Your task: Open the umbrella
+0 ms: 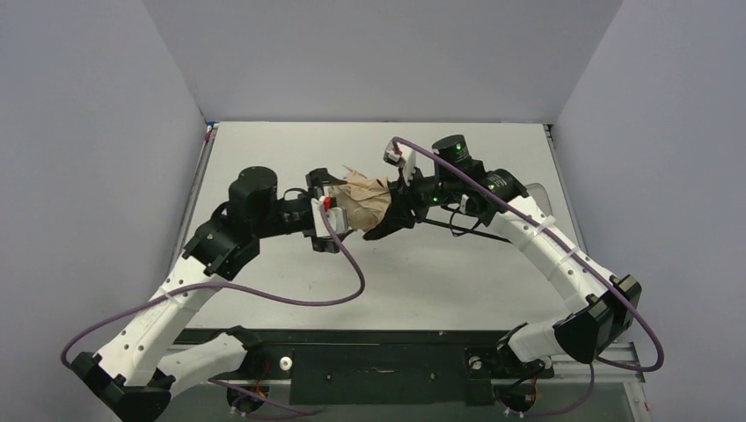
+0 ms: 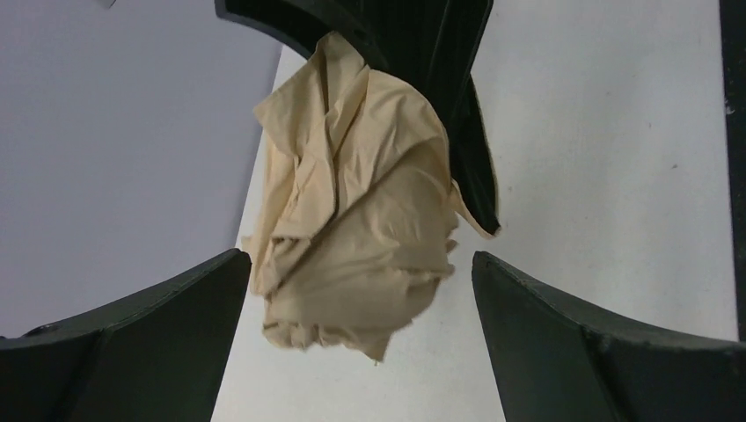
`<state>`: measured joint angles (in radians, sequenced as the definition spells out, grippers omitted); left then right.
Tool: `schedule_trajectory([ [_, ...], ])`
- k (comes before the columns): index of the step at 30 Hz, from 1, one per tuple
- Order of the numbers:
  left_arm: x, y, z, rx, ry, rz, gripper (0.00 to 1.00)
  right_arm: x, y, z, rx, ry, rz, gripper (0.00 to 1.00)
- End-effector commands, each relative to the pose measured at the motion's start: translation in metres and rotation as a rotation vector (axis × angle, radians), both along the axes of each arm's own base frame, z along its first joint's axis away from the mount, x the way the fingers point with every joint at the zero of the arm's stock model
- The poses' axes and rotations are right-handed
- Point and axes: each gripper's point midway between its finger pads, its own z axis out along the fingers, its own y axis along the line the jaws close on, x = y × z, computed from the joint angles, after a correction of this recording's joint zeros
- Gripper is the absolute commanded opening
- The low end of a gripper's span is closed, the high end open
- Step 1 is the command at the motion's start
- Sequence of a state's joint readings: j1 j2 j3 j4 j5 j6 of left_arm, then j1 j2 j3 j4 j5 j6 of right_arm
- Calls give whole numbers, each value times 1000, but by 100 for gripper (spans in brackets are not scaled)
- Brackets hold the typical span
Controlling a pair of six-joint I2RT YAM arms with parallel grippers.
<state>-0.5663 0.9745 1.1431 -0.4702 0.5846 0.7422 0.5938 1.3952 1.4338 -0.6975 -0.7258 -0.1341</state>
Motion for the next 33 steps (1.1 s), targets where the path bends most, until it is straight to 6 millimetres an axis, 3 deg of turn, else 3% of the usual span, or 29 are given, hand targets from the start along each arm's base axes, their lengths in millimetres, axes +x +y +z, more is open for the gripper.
schedule_trajectory([
  [1, 13, -9, 1, 156, -137, 22, 97, -19, 20, 28, 71, -50, 102, 0],
  [7, 1, -31, -30, 249, -86, -31, 97, -29, 28, 31, 71, -53, 128, 0],
  [12, 8, -31, -58, 306, -15, 39, 99, -36, 29, 32, 52, -75, 166, 0],
  [18, 8, -27, -79, 363, -4, 59, 55, -46, 29, 29, 19, -96, 216, 0],
  [20, 8, -24, -84, 380, 0, 64, 29, -45, 29, 29, 13, -100, 219, 0],
  [22, 5, -22, -87, 377, 22, 68, 12, -40, 29, 36, 16, -113, 205, 0],
  [23, 3, -21, -89, 373, 31, 72, 7, -35, 28, 37, 14, -108, 187, 5],
  [24, 3, -21, -90, 362, 47, 83, 1, -28, 26, 46, 27, -120, 162, 16],
  [27, -2, -18, -98, 345, 92, 94, 0, -1, 19, 66, 63, -117, 67, 43],
  [28, -3, -16, -99, 333, 109, 104, 0, 12, 13, 85, 93, -152, 23, 54],
  [30, -3, -14, -105, 314, 143, 127, 0, 33, 7, 119, 158, -205, -57, 65],
  [33, 1, -11, -118, 279, 224, 172, 0, 57, -3, 182, 288, -318, -175, 76],
])
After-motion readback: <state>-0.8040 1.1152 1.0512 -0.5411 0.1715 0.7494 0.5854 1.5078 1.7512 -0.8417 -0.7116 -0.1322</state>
